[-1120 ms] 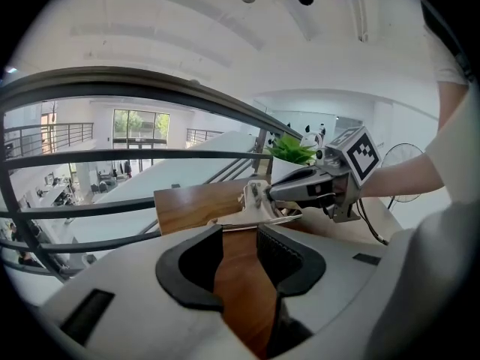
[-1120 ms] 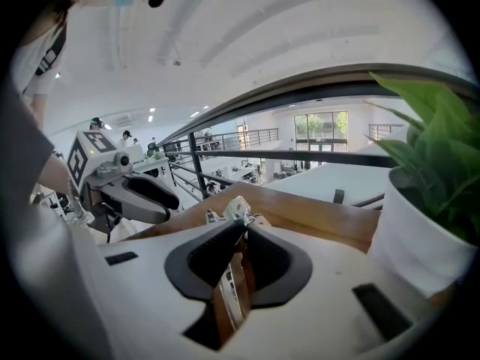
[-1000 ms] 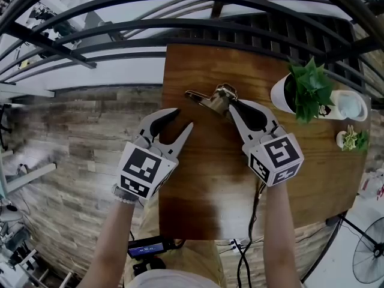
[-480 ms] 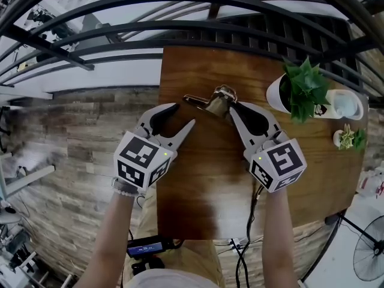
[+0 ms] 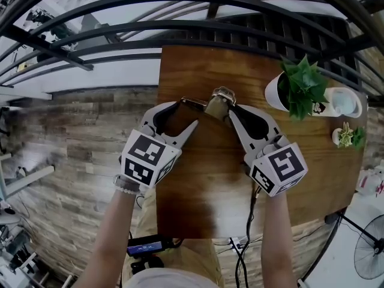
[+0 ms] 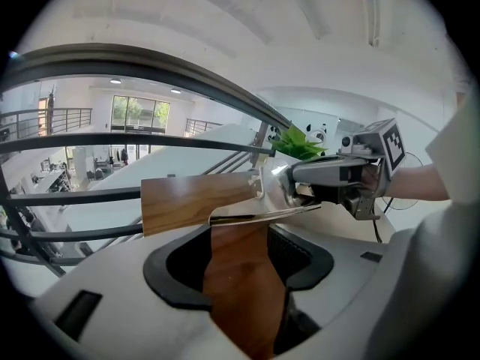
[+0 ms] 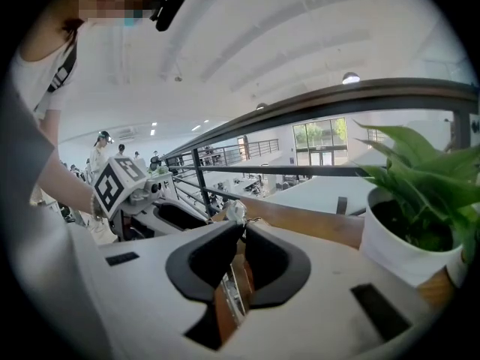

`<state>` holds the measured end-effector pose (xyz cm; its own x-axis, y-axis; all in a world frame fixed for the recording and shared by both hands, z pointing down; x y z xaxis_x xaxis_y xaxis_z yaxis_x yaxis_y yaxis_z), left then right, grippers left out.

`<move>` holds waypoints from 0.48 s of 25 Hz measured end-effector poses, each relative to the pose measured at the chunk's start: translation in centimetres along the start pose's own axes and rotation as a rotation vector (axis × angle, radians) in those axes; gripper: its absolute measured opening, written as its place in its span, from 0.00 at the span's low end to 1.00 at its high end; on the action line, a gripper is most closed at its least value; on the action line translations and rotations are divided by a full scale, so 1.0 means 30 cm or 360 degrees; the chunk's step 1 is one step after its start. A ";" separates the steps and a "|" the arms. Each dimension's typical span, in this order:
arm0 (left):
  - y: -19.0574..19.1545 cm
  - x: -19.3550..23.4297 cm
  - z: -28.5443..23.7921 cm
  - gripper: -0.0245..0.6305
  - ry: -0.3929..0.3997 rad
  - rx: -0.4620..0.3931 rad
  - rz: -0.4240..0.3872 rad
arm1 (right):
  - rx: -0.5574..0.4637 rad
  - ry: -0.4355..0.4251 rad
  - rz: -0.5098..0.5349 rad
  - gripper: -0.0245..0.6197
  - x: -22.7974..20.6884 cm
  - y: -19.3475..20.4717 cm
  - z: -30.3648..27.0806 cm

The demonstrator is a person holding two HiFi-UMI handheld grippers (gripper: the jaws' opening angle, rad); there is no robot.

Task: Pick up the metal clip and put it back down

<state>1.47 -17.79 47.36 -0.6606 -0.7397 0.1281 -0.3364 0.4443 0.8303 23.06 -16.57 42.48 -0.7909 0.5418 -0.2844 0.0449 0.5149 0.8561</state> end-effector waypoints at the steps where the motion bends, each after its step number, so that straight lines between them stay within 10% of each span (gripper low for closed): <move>1: 0.000 -0.001 0.001 0.40 -0.0006 0.0001 0.0000 | -0.0004 -0.0006 0.0003 0.10 0.004 -0.003 0.004; 12: -0.014 -0.014 0.026 0.40 0.0037 -0.0054 0.0002 | -0.0008 -0.0054 0.0020 0.10 0.032 -0.018 0.036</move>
<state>1.36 -17.27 46.53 -0.6450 -0.7510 0.1414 -0.3126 0.4281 0.8479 22.92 -15.60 41.28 -0.7691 0.5704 -0.2881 0.0516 0.5049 0.8617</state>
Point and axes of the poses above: the fingertips, and each gripper's own axes: z backward along the fingers, x to its left, y out of its underside, the point moved 10 cm from there along z, backward along the fingers, and after that the axes turned 8 degrees about -z, right-handed, at the moved point
